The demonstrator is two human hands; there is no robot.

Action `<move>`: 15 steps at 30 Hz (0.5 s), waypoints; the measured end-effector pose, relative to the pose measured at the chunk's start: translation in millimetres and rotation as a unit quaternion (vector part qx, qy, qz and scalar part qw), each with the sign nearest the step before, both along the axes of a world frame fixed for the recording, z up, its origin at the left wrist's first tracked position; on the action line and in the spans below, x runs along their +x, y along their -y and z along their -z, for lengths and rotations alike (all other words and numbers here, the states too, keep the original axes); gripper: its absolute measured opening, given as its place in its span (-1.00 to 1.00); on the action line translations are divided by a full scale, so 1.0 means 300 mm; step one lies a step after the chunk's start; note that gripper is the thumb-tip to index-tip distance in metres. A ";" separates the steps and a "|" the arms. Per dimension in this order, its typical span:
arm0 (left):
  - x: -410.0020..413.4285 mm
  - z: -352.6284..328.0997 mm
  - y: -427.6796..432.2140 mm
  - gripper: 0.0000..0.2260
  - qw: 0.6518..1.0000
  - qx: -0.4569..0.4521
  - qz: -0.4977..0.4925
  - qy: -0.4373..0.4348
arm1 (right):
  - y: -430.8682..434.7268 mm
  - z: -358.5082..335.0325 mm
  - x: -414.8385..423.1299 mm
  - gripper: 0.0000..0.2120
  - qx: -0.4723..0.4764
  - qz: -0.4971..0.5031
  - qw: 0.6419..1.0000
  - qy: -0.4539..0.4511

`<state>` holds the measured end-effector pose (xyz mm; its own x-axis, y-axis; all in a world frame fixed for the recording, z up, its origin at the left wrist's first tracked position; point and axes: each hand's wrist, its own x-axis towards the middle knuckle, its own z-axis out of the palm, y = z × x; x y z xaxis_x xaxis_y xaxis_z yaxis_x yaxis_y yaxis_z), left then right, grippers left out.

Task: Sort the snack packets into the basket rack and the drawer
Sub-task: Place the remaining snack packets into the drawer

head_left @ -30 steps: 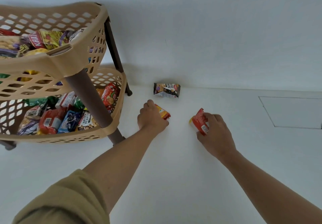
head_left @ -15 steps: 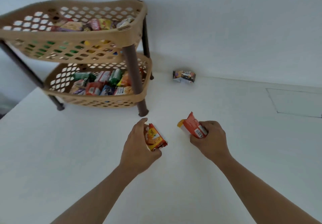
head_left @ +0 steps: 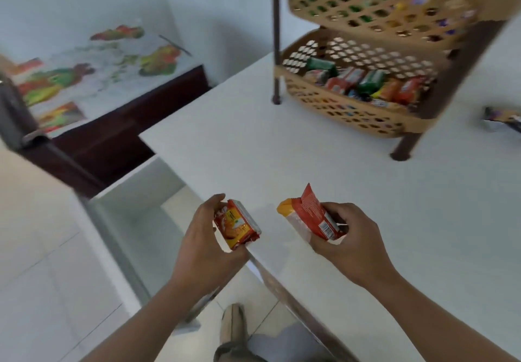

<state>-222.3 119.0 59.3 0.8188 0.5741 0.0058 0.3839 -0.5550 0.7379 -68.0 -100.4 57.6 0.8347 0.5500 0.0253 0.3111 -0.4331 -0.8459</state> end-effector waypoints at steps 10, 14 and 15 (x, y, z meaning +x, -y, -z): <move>-0.229 0.124 -0.510 -0.20 0.995 0.046 -0.019 -0.081 | -0.463 0.064 -0.315 -0.48 -0.044 -0.124 0.991 -0.008; -0.205 0.211 -0.672 -0.22 0.986 0.101 -0.005 -0.131 | -0.634 0.149 -0.381 -0.41 -0.118 -0.172 0.978 -0.022; -0.193 0.232 -0.704 -0.21 0.984 0.096 0.006 -0.148 | -0.672 0.172 -0.387 -0.40 -0.145 -0.187 0.971 -0.024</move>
<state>-280.2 330.3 -10.2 0.8073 0.5766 -0.1259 0.5593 -0.6792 0.4753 -184.3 101.2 5.9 0.5721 0.7929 -0.2099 0.4555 -0.5199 -0.7226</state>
